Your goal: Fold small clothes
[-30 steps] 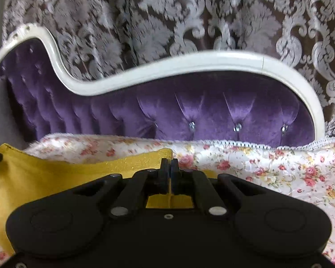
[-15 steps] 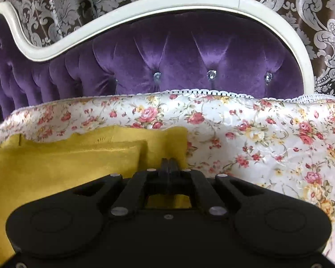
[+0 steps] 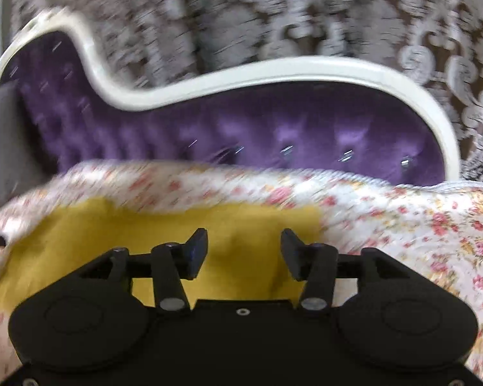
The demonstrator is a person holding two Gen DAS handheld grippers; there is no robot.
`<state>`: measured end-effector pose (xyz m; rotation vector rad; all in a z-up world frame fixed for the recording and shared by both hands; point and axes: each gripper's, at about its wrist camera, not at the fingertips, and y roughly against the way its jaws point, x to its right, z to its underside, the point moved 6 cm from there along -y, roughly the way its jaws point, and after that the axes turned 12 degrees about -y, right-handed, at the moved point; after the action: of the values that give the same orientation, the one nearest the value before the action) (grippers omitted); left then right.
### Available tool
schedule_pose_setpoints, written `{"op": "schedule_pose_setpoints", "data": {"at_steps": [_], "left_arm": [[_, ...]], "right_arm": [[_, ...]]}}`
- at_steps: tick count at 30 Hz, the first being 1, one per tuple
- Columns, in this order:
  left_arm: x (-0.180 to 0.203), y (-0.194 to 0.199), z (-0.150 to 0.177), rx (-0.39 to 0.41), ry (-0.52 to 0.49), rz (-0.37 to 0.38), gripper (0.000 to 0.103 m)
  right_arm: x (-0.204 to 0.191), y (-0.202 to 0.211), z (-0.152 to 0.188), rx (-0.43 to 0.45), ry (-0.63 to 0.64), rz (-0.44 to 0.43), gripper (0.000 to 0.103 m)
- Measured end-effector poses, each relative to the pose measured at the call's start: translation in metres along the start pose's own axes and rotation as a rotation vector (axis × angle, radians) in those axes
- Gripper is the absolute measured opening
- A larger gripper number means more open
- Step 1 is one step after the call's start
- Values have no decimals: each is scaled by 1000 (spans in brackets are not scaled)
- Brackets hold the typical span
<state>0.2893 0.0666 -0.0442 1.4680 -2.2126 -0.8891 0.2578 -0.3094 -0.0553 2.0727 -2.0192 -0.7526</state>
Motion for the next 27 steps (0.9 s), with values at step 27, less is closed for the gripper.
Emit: {"op": "schedule_pose_setpoints", "data": {"at_steps": [27], "left_arm": [[61, 27, 16, 30, 37, -10, 75]], "right_arm": [[-60, 26, 79, -50, 202, 41, 66]]}}
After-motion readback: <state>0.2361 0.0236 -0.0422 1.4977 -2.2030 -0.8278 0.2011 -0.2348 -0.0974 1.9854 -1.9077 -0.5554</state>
